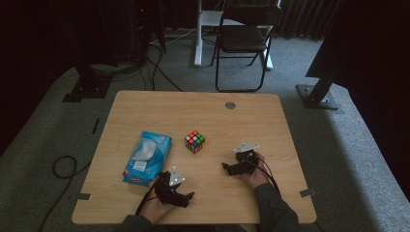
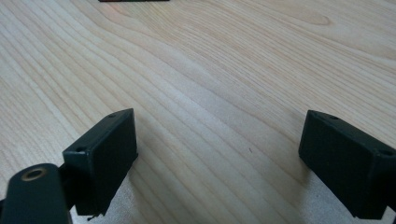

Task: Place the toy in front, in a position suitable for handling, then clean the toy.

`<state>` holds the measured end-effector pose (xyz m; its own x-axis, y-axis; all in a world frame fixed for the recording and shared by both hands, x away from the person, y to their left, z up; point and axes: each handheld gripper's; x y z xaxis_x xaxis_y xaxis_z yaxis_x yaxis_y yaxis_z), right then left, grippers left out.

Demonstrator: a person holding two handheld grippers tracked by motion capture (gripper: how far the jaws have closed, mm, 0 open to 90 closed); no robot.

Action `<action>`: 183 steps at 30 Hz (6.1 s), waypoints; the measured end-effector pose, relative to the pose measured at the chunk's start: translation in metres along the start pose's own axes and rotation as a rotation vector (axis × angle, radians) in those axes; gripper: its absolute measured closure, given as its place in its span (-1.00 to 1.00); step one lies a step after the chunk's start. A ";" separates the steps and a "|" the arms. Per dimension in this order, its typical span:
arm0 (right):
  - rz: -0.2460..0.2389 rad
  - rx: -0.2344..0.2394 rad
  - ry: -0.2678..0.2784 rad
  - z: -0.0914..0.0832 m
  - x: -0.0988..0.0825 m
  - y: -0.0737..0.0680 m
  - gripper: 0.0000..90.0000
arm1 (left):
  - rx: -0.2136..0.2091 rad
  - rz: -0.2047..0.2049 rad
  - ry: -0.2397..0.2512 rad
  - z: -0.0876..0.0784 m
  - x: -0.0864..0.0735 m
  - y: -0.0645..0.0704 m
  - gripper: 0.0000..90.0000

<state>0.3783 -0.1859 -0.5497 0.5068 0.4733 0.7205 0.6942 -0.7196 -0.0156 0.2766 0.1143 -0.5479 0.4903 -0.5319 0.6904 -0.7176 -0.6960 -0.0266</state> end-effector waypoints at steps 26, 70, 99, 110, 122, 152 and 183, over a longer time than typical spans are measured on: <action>0.009 0.015 -0.011 0.016 0.019 -0.020 -0.72 | 0.019 -0.021 -0.002 0.001 0.001 0.002 -0.91; -0.137 0.082 0.059 0.065 0.087 -0.052 -0.25 | 0.013 -0.012 -0.003 0.000 0.000 0.003 -0.91; -0.158 0.156 0.016 0.043 0.053 -0.046 -0.54 | 0.019 -0.023 0.007 -0.003 -0.002 0.004 -0.84; -0.143 0.146 0.016 0.041 0.043 -0.046 -0.58 | 0.011 -0.011 0.004 -0.004 -0.003 0.004 -0.84; -0.126 0.142 0.034 0.037 0.037 -0.045 -0.58 | -0.027 0.030 0.011 -0.028 0.011 0.009 -0.45; -0.119 0.123 0.018 0.036 0.035 -0.044 -0.54 | 0.148 0.028 0.075 -0.111 0.075 -0.079 0.03; -0.089 0.144 0.025 0.033 0.033 -0.041 -0.54 | 0.272 0.007 -0.092 -0.099 0.044 -0.099 0.25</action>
<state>0.3837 -0.1241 -0.5484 0.4283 0.5177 0.7406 0.8028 -0.5942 -0.0488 0.3203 0.2077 -0.4428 0.5371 -0.5702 0.6216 -0.5682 -0.7892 -0.2331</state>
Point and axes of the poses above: each handheld gripper's, and its own axes: z roughly forward along the jaws, x roughly out of its top, y roughly to its right, and after that the axes turned 1 degree about x, right-handed
